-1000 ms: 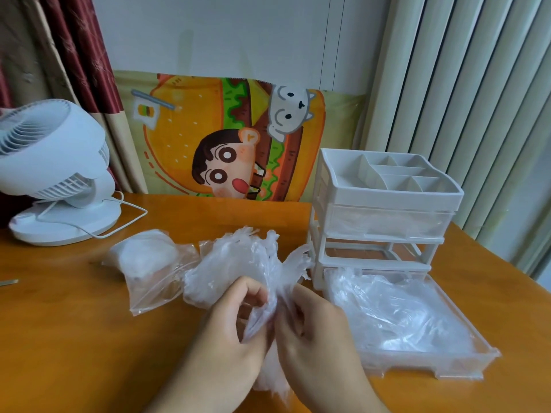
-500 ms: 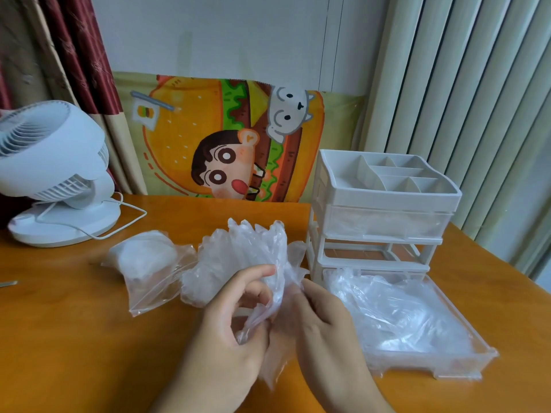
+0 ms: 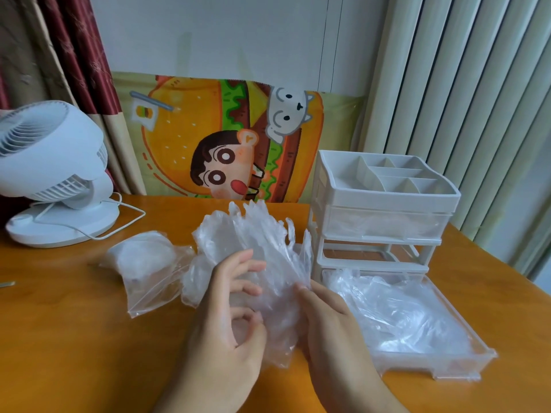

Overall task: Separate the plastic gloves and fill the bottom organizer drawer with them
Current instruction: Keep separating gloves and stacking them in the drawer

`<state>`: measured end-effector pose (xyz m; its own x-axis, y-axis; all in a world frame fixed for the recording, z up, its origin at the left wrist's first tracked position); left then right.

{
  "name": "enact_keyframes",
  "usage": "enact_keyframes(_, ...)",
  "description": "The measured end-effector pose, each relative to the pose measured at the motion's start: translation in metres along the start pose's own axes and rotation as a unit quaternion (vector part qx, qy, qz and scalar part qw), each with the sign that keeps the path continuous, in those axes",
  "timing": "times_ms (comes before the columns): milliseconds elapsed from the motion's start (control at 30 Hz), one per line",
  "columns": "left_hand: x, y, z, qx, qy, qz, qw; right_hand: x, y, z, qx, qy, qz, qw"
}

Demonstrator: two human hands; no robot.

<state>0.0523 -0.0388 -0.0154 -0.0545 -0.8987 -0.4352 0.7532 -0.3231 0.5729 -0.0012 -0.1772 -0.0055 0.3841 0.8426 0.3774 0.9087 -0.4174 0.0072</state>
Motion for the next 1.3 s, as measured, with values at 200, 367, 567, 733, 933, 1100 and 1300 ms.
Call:
enact_keyframes(200,-0.004,0.002,-0.002,0.022,0.092,0.019,0.995,0.0,0.004,0.009,0.063,0.116,0.011,0.991)
enact_keyframes(367,0.004,-0.001,-0.005,0.03,0.128,-0.02,0.991,-0.001,0.008,0.01,-0.002,-0.02,-0.037,0.999)
enact_keyframes(567,0.006,-0.003,-0.006,0.055,0.126,-0.054,0.989,-0.006,0.009,0.011,0.019,0.04,0.079,0.996)
enact_keyframes(733,0.0,0.0,0.001,-0.065,-0.018,-0.082,0.994,0.006,-0.002,0.002,-0.079,-0.151,-0.011,0.985)
enact_keyframes(933,-0.008,0.006,0.005,-0.144,-0.207,-0.079,0.964,0.018,-0.012,0.001,-0.163,-0.232,-0.103,0.953)
enact_keyframes(1100,-0.007,0.005,0.0,-0.153,-0.214,-0.099,0.96,0.015,-0.014,-0.003,-0.176,-0.211,-0.093,0.957)
enact_keyframes(1300,-0.008,0.007,-0.001,-0.14,-0.177,-0.062,0.972,0.016,-0.013,-0.003,-0.203,-0.263,-0.101,0.938)
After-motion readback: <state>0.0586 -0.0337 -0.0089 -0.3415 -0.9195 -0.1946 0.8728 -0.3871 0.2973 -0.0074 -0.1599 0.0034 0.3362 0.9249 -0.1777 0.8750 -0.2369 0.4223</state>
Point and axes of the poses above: each hand's wrist, its own y-axis towards the middle knuckle, its own x-axis out of the palm, z = x × y, the point moved 3 cm from there along y, towards the middle knuckle, and after that the axes turned 11 degrees about y, right-handed, at the moved point
